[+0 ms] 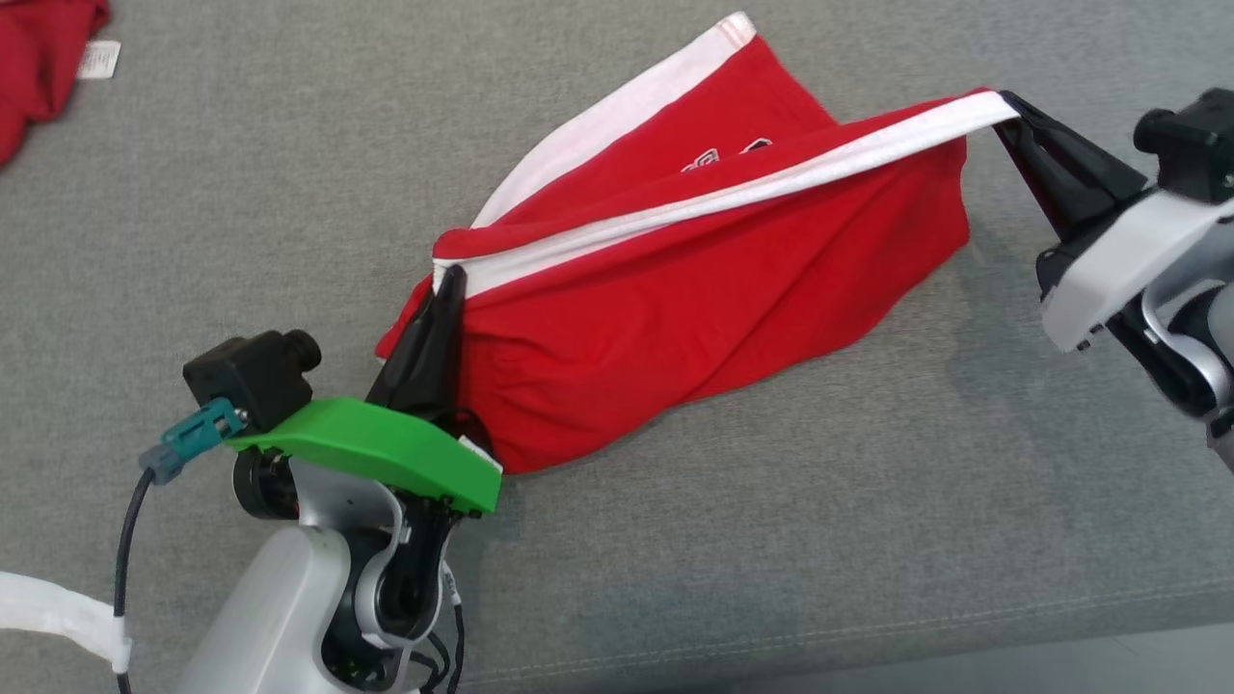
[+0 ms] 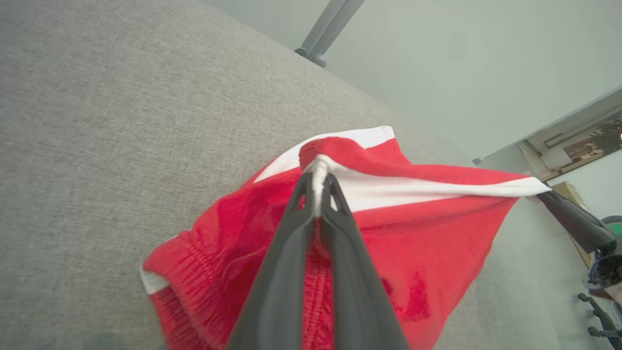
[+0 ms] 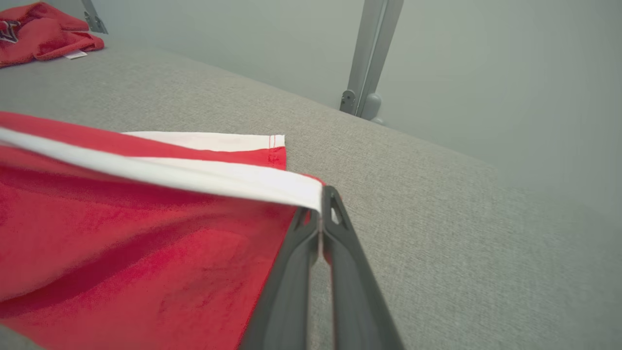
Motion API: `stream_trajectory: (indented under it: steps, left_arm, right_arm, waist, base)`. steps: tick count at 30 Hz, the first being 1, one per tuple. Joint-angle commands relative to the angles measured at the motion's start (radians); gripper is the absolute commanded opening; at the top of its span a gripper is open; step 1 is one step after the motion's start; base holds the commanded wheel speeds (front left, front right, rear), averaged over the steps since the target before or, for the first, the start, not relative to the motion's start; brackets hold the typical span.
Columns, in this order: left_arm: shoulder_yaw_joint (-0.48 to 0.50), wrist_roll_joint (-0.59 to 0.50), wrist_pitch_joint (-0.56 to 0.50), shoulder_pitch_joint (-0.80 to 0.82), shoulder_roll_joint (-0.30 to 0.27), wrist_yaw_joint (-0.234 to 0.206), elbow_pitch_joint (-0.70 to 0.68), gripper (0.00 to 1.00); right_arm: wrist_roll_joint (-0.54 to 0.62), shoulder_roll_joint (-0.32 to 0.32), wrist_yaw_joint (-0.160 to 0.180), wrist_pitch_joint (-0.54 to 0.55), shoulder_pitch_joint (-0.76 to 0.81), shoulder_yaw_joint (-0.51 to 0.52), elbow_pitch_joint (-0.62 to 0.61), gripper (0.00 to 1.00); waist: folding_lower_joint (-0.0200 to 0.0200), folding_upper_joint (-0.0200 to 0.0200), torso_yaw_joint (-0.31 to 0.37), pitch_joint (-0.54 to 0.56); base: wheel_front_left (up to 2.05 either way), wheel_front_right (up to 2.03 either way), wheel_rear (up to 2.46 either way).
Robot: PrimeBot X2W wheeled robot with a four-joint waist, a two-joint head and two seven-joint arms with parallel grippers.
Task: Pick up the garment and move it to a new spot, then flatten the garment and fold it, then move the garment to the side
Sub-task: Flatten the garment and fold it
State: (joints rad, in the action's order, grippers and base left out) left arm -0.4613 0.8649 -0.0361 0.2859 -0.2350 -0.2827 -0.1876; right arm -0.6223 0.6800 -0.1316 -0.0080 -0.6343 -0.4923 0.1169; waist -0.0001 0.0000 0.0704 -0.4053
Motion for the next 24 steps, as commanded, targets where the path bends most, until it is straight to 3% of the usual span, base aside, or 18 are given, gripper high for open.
stream_trajectory:
  steps: [1, 9, 23, 24]
  left_arm:
    - [0.007, -0.003, 0.002, 0.033, 0.004, 0.003, 0.037, 0.00]
    - [0.000, -0.031, 0.027, 0.163, 0.044, 0.026, 0.235, 0.00]
    - [-0.030, -0.015, 0.009, 0.252, 0.081, 0.064, 0.346, 0.00]
    - [-0.031, -0.016, 0.007, 0.258, 0.082, 0.064, 0.354, 0.13]
  right_arm:
    - [-0.004, 0.000, 0.002, 0.010, -0.061, -0.044, 0.042, 0.00]
    - [-0.073, -0.018, 0.002, -0.035, -0.326, -0.275, 0.298, 0.00]
    - [-0.176, 0.010, 0.002, -0.081, -0.548, -0.537, 0.437, 0.00]
    - [-0.176, 0.009, 0.002, -0.088, -0.557, -0.548, 0.445, 0.51]
  waist:
    - [0.0001, 0.0000, -0.136, -0.143]
    - [0.0001, 0.0000, -0.203, -0.134]
    - [0.0001, 0.0000, -0.224, -0.131]
    - [0.0001, 0.0000, -0.224, -0.130]
  base:
    - [0.00, 0.00, 0.00]
    - [0.00, 0.00, 0.00]
    - [0.00, 0.00, 0.00]
    - [0.00, 0.00, 0.00]
